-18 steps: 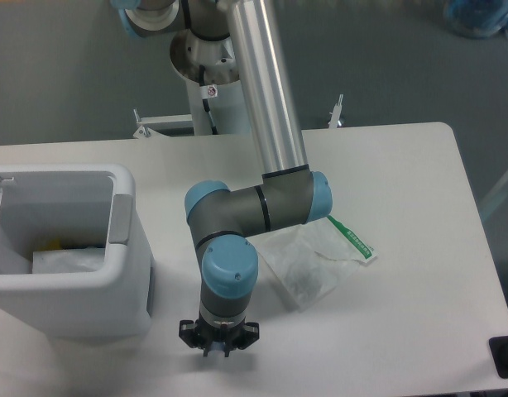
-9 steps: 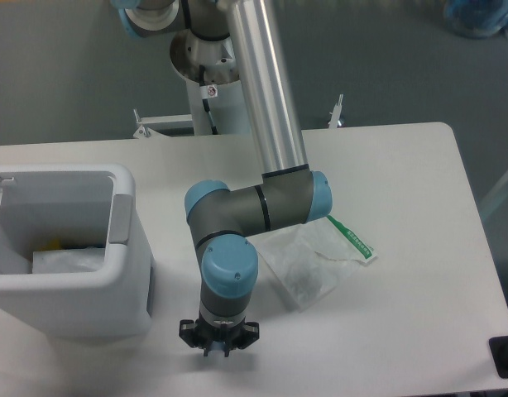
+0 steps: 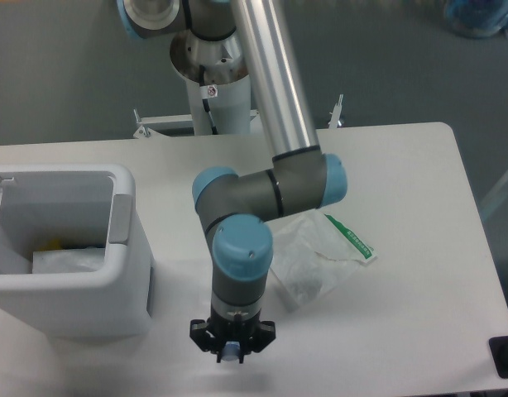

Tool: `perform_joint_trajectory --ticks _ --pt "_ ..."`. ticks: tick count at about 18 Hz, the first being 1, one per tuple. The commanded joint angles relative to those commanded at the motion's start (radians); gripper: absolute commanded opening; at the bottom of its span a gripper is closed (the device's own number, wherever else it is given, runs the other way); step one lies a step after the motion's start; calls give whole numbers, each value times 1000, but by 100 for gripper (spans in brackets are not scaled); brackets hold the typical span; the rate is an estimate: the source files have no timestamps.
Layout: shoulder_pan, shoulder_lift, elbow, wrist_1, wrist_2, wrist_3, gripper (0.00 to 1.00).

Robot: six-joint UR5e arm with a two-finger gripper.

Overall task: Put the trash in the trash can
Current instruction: 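Carry the bottle over the white bin and lower it inside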

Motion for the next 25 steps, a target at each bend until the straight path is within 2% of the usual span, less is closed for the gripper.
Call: perform_joint_trajectory --ticks 2,4,5,11,13,16,19,25 --pt "31 48 40 29 -43 11 34" --pt "49 78 55 99 -51 11 34" --pt "52 92 59 116 -51 3 34" --pt "51 204 86 127 -112 -126 34" --pt "28 239 85 129 -146 -205 34" --pt "-3 276 86 141 -157 -227 34" --pt "-102 279 82 147 -174 -229 35" --pt "-207 287 68 147 -170 -256 34"
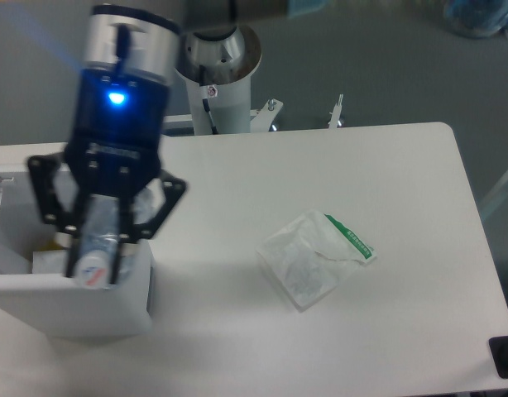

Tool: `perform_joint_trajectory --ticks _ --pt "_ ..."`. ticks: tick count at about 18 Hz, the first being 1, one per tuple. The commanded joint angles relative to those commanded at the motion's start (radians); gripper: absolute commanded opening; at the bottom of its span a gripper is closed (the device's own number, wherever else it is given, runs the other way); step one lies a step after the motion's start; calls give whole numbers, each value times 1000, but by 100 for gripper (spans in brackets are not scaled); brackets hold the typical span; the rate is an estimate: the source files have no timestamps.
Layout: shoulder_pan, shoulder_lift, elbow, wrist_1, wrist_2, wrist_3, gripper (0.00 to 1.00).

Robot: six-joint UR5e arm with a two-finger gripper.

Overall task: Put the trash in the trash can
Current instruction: 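Carry the bottle over the white bin and lower it inside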

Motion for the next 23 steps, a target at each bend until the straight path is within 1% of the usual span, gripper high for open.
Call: perform_joint_trajectory --ticks 2,5,7,9,12,14,17,18,21,23 --pt "-18 2 -6 0 2 -18 34" --pt "-60 0 -51 2 0 -22 34" --pt "-65 0 -78 5 -2 -18 35" --pt "-66 -8 -81 8 -3 -18 34" --pt "-69 -2 -113 8 -3 -18 34" --pt "-81 21 -143 8 -3 -17 35" --pt "-80 83 -205 8 -2 -17 38" --pt "-80 93 -215 6 -2 -17 41" --pt "-80 91 -209 8 0 -15 42" --pt "-80 78 -189 8 0 -14 41"
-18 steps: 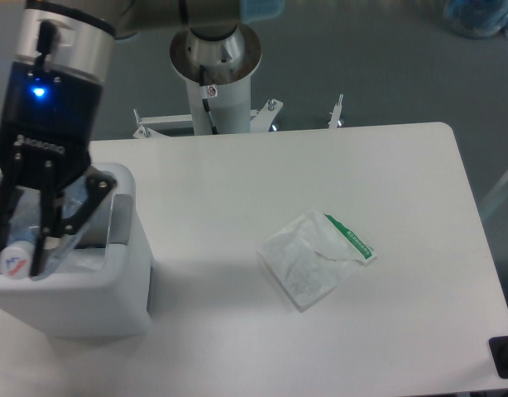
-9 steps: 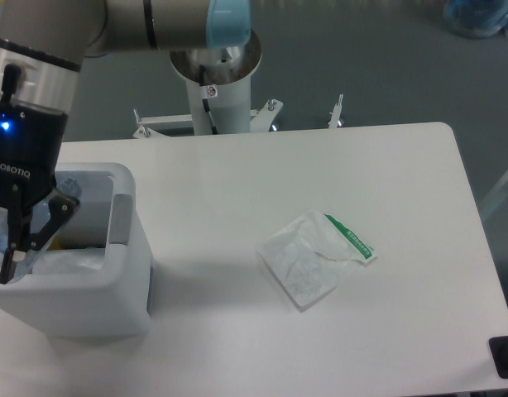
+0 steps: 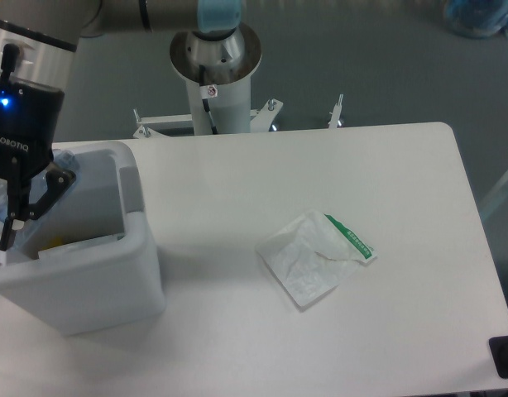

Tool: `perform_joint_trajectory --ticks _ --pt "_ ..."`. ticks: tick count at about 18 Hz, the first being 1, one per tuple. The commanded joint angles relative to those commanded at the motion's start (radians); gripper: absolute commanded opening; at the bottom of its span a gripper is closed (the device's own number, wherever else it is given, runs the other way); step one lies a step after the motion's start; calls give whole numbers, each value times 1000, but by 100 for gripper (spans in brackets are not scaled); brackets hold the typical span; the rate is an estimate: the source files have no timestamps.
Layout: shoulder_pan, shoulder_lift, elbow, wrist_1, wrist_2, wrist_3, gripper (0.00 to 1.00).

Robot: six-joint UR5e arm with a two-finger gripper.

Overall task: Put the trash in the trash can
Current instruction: 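Carry the bottle over the white bin and lower it inside, then open the gripper, release the bottle, and move toward the plastic bag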

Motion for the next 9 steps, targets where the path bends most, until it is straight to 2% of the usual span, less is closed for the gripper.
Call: perform_joint_trajectory --ticks 9 --pt "26 -40 41 0 2 11 42"
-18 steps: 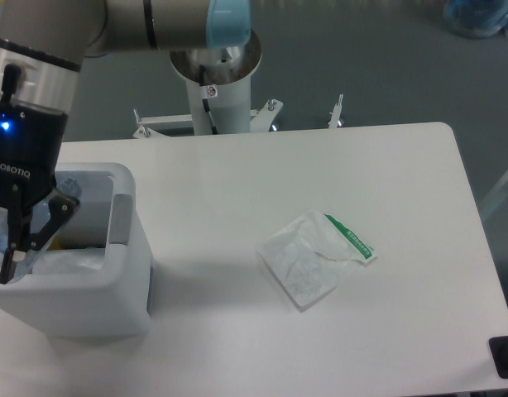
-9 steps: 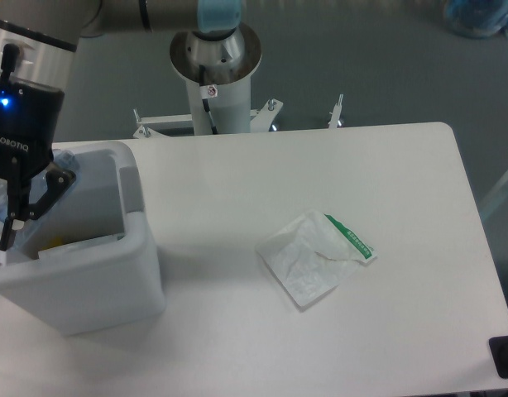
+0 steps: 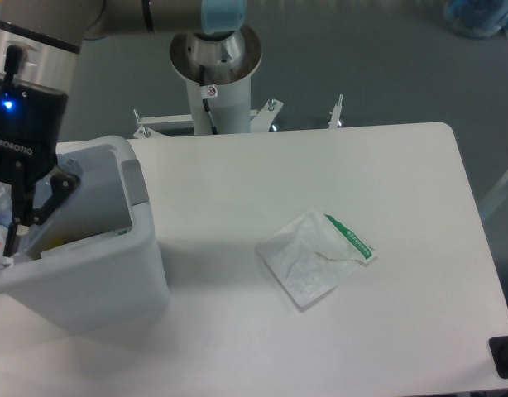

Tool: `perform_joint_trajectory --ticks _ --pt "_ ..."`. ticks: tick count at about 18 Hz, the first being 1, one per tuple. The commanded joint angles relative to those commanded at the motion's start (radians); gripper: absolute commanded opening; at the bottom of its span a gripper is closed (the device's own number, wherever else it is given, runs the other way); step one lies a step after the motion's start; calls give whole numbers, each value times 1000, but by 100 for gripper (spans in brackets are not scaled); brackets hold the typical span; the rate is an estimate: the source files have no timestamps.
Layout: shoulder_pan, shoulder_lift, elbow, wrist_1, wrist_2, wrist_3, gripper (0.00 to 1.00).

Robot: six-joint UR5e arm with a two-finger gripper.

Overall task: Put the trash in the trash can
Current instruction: 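Open the gripper, release the bottle, and move toward the plastic bag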

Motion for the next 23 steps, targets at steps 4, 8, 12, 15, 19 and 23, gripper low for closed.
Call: perform_joint_trajectory --ticks 4,8,12,15,19,23 --pt "2 -6 -17 -2 0 0 44" --pt "2 5 -32 -2 -2 0 54" --pt "3 32 -46 -3 -2 0 59" --pt "18 57 -64 -3 -3 2 70" --pt "152 78 -78 -11 5 21 99" --pt "303 107 -197 -11 5 50 100"
